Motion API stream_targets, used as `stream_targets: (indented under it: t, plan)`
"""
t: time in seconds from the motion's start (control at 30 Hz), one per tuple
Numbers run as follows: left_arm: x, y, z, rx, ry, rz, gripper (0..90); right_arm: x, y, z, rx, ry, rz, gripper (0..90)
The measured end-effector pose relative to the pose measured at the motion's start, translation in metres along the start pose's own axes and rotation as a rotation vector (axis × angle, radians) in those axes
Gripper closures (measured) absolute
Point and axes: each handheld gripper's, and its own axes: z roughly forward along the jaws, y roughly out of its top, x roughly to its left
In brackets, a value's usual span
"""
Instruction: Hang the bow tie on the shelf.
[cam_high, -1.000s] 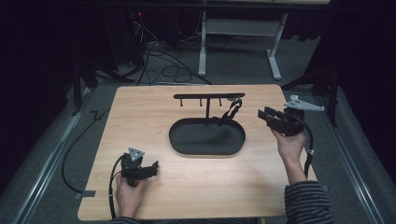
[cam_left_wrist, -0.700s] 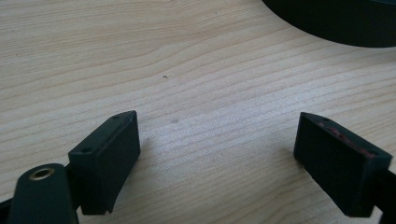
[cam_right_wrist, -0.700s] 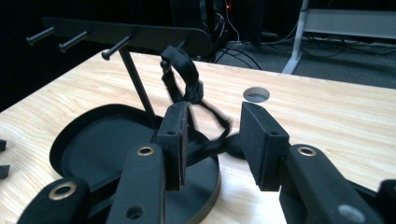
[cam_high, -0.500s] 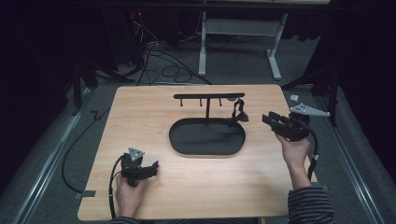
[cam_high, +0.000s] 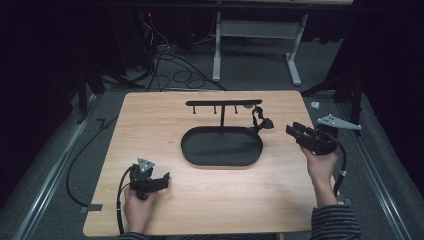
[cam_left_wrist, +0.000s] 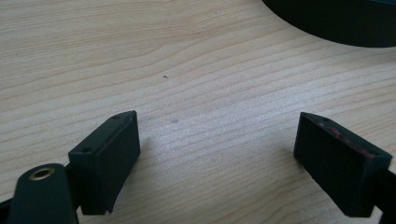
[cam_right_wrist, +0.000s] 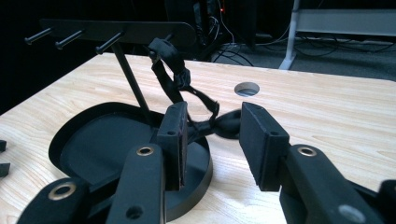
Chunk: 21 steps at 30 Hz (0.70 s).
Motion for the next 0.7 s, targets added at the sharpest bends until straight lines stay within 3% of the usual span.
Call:
stream_targets:
  t: [0.5, 0.7]
  plan:
    - [0.0, 0.0, 0.0, 0.0, 0.0, 0.0, 14.9, -0.002, -0.011, -0.01, -0.008, 0.002, 0.011, 63.3]
    - [0.0, 0.0, 0.0, 0.001, 0.0, 0.001, 14.9, -0.002, -0.015, -0.017, -0.005, -0.018, 0.002, 63.2]
